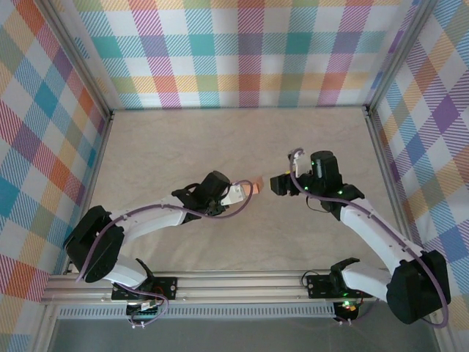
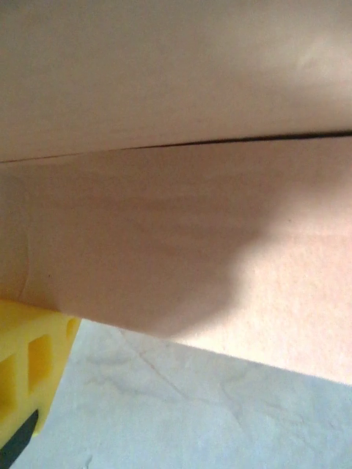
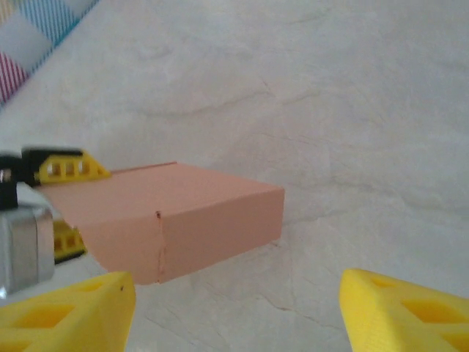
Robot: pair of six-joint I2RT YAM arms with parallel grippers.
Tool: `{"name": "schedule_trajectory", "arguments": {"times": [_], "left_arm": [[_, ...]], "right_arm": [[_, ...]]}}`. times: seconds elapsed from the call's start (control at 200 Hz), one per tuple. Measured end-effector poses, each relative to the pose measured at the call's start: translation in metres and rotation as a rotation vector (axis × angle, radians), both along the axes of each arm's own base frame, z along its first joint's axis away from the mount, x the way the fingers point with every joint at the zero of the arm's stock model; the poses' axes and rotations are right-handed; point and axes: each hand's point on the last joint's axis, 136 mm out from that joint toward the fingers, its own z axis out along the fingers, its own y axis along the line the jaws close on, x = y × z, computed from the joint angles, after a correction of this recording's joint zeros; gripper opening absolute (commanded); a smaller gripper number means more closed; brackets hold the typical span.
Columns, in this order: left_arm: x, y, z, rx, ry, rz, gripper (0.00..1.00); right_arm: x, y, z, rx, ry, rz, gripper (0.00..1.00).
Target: Fold the paper box
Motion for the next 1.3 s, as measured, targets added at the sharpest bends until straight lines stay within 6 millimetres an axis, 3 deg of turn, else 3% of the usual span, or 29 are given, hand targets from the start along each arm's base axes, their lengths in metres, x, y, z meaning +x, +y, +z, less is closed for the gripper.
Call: {"name": "schedule_trajectory", "arguments": {"times": [0.07, 0.235, 0.445, 0.695, 0.915, 1.13, 1.305], "left_arm": [[-0.002, -0.002, 0.001, 0.003, 0.046, -0.003, 0.41], [-0.008, -0.002, 0.004, 0.015, 0.123, -0.016, 0.40], [-0.022, -0.005, 0.006, 0.031, 0.254, -0.050, 0.40], [-0.025, -0.008, 0.006, 0.057, 0.329, -0.057, 0.40], [-0.024, -0.010, 0.007, 0.066, 0.345, -0.058, 0.40], [-0.023, -0.010, 0.006, 0.076, 0.355, -0.059, 0.39], [-0.023, -0.011, 0.006, 0.077, 0.357, -0.059, 0.39]], "right_arm": [[-0.009, 0.009, -0.004, -0.077, -0.056, 0.082, 0.70], [-0.027, 0.028, -0.012, -0.214, -0.142, 0.238, 0.49], [-0.024, 0.040, -0.010, -0.286, -0.177, 0.284, 0.36], [-0.013, 0.046, -0.007, -0.298, -0.173, 0.271, 0.28], [-0.011, 0.046, -0.010, -0.316, -0.147, 0.272, 0.13], [-0.011, 0.046, -0.009, -0.333, -0.117, 0.280, 0.16], [-0.013, 0.044, -0.011, -0.349, -0.096, 0.283, 0.07]]}}
